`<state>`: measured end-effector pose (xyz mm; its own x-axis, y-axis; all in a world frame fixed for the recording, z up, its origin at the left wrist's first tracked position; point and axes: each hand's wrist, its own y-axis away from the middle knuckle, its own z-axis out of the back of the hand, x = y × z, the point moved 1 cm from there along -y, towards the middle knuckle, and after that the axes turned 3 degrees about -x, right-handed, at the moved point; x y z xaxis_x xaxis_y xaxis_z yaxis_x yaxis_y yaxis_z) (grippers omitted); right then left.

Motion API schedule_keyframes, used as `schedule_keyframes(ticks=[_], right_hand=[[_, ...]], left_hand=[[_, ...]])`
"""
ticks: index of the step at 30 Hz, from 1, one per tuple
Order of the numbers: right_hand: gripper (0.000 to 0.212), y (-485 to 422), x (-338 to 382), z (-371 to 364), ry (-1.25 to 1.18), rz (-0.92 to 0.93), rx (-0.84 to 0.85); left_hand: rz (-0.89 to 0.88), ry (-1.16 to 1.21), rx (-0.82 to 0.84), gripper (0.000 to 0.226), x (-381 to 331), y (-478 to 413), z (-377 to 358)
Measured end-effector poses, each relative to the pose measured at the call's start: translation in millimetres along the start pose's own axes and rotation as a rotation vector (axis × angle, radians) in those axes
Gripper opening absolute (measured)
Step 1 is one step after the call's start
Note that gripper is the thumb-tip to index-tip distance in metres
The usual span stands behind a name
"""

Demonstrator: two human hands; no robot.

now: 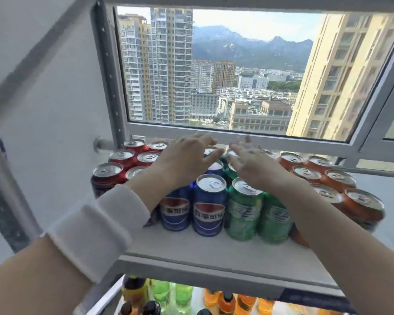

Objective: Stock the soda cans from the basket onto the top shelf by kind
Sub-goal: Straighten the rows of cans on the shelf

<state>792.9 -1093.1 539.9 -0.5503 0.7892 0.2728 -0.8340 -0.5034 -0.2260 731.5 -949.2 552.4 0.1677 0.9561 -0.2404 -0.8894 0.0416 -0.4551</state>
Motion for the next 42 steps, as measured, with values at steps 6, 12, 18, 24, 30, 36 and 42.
schedule_keyframes(ticks=[6, 12, 18, 24, 30, 36, 42], right_hand=[[0.052, -27.9, 68.1, -33.6, 0.023, 0.008, 0.039], [0.053, -46.3, 92.6, -55.9, 0.080, -0.007, 0.082], [0.061, -50.1, 103.0, -67.6, 0.070, -0.094, 0.124], [0.062, -50.7, 102.3, -69.9, 0.064, -0.125, 0.113], [0.060, -48.6, 106.4, -68.2, 0.063, -0.131, 0.087], [0.059, -47.8, 108.5, -65.1, 0.037, -0.137, 0.083], [0.061, -45.7, 112.9, -66.4, 0.032, -0.115, 0.083]], left_hand=[[0.188, 0.280, -0.260, 0.041, 120.7, 26.9, 33.6], [0.401, 1.084, -0.310, 0.045, 197.1, 34.9, 16.7], [0.585, 1.383, -0.166, 0.067, 229.8, 35.4, -30.2], [0.592, 1.601, 0.001, 0.071, 224.3, 37.1, -50.9], [0.564, 1.653, 0.095, 0.057, 224.8, 35.7, -57.0], [0.569, 1.518, 0.046, 0.048, 224.1, 47.2, -51.0], [0.579, 1.581, -0.004, 0.050, 212.7, 66.4, -55.9]])
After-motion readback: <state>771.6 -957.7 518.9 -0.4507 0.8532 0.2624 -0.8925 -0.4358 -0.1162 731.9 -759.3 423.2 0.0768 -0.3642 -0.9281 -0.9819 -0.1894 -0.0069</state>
